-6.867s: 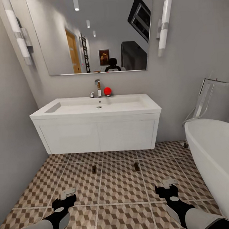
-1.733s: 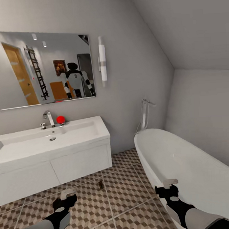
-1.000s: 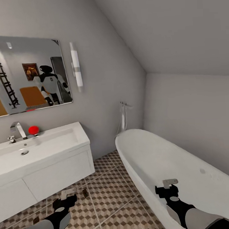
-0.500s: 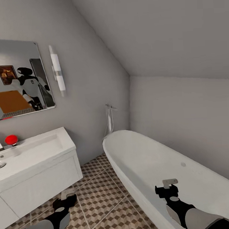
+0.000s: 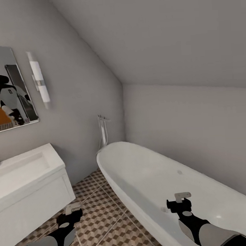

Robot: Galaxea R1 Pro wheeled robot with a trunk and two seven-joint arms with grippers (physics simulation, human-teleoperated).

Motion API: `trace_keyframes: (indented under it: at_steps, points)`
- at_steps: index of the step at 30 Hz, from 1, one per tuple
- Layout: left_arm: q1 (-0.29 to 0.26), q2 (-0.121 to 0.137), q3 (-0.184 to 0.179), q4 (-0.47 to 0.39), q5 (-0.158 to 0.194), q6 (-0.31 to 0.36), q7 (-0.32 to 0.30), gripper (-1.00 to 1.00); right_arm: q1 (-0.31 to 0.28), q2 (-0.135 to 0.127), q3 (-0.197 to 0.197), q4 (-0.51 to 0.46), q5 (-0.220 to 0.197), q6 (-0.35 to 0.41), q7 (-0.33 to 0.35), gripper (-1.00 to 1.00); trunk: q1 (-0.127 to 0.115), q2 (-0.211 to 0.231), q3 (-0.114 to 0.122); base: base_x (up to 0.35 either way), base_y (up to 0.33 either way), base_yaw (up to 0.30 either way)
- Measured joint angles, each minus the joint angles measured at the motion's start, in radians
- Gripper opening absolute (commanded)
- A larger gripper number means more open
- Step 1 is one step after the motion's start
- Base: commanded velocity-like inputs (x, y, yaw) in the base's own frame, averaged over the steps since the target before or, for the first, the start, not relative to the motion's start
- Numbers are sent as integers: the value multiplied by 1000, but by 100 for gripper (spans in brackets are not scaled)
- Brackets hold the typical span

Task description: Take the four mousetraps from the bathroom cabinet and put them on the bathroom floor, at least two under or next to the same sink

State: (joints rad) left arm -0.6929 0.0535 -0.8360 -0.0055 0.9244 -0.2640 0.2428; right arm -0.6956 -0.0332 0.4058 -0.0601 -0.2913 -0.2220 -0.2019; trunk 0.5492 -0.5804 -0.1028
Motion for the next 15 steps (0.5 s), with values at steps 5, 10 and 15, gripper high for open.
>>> trace_keyframes:
  at_steps: [5, 10, 15]
  points:
    - [0, 0, 0, 0, 0, 0, 0, 100, 0, 0, 0, 0, 0, 0, 0, 100, -19, 35, 19, 0, 0, -285]
    - [0, 0, 0, 0, 0, 0, 0, 100, 0, -1, 0, 0, 0, 0, 0, 100, -38, 70, 37, 0, 0, -285]
    - [0, 0, 0, 0, 0, 0, -1, 100, 0, -1, 0, 0, 0, 0, 0, 100, -58, 105, 56, 0, 0, -285]
